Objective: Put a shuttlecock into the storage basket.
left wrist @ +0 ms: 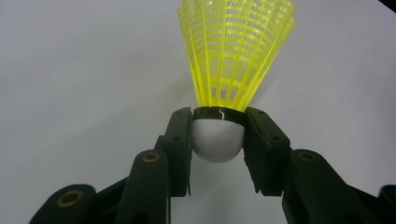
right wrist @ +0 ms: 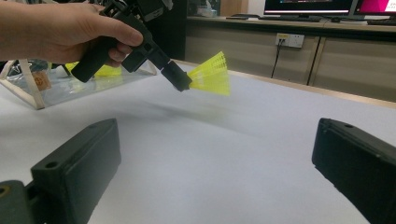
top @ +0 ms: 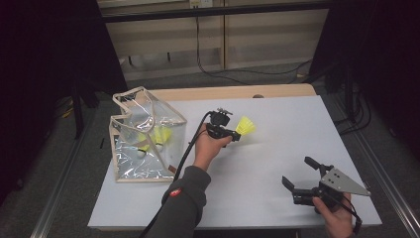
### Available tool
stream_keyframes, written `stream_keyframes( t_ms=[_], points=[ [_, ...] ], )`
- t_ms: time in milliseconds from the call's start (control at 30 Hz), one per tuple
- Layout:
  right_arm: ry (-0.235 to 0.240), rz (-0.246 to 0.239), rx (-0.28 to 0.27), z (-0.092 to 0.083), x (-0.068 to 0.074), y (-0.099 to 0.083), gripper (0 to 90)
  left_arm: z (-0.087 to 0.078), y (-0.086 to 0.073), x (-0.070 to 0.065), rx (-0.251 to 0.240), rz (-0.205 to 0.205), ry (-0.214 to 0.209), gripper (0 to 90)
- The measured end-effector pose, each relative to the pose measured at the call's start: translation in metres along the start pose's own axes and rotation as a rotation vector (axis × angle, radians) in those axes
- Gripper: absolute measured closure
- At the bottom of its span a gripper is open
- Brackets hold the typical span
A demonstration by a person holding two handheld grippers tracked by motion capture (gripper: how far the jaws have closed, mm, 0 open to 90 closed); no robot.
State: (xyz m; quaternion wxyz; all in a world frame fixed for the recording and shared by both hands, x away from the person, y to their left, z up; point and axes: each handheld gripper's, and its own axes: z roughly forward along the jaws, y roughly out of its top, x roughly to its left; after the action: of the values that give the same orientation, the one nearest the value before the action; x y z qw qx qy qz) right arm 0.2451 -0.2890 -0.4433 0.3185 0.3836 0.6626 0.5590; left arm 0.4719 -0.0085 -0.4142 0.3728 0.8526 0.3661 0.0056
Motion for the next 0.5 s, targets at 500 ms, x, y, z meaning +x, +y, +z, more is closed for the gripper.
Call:
stream_keyframes(
  t_ms=[500],
  points=[
    [-0.003,0.002,-0.004,-0.0003,-0.0004,0.0002,1.3,-0.0103,0.0010,0.0008,0.006,-0.002,0.000,63.9]
  ],
)
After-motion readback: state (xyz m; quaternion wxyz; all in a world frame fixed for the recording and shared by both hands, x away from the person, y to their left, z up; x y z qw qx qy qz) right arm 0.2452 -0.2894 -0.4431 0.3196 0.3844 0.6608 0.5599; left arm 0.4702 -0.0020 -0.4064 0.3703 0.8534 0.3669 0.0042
